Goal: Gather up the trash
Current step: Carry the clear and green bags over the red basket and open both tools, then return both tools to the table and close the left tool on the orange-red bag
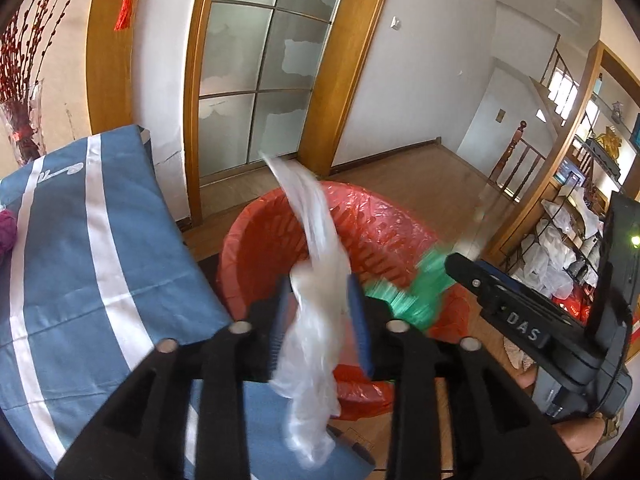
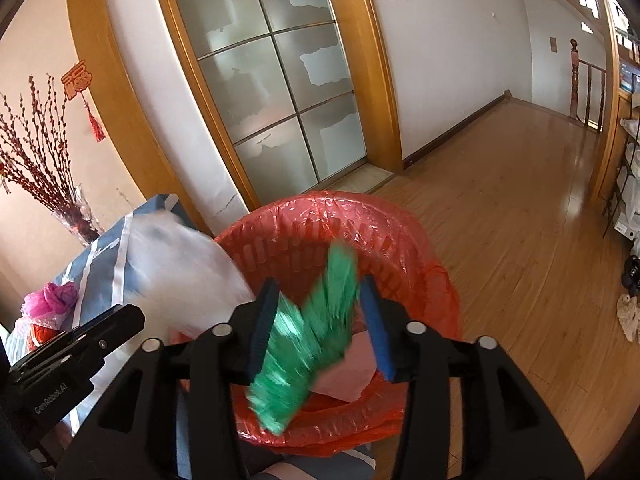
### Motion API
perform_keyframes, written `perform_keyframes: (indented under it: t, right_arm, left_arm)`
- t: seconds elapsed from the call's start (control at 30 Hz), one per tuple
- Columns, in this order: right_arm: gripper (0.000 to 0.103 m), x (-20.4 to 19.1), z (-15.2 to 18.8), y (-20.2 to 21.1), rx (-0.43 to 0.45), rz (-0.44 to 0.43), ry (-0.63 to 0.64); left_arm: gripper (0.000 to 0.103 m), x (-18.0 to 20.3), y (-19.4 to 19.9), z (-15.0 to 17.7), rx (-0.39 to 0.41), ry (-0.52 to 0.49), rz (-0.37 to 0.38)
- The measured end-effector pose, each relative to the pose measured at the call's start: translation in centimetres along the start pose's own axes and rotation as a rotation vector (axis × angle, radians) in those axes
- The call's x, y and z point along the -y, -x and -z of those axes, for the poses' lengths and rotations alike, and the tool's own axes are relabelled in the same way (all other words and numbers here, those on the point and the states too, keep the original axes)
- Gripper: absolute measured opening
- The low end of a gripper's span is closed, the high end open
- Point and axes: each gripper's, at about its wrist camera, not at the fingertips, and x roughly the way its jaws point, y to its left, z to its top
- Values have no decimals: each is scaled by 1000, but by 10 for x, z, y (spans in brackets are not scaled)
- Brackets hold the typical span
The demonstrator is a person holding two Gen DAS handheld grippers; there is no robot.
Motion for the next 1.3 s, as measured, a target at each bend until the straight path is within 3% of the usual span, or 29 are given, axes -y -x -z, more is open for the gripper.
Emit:
perform_keyframes:
  t: [0.37, 0.43, 0.73, 0.97, 1.13, 1.23, 1.3]
  right_arm:
    - [49, -5, 2, 9, 20, 19, 34]
    - [55, -13, 1, 13, 30, 4, 51]
    - [56, -76, 0, 23, 32, -142, 148]
    - [56, -132, 11, 23, 8, -222, 254]
    - [56, -162, 21, 18, -14, -257, 297]
    - [56, -178, 28, 14, -31, -270, 322]
    - [56, -187, 32, 13, -38, -274, 340]
  left_arm:
    - [52, -41, 29, 11, 13, 23, -131]
    - [53, -55, 41, 14, 22, 30, -169]
    - [56, -122, 98, 27, 63, 112, -313]
    - [58, -197, 154, 42, 116, 191, -517]
    - [59, -269, 178, 50, 114, 314, -681]
    - [59, -305, 174, 55, 69, 384, -725]
    - [59, -321, 171, 61, 43, 439, -706]
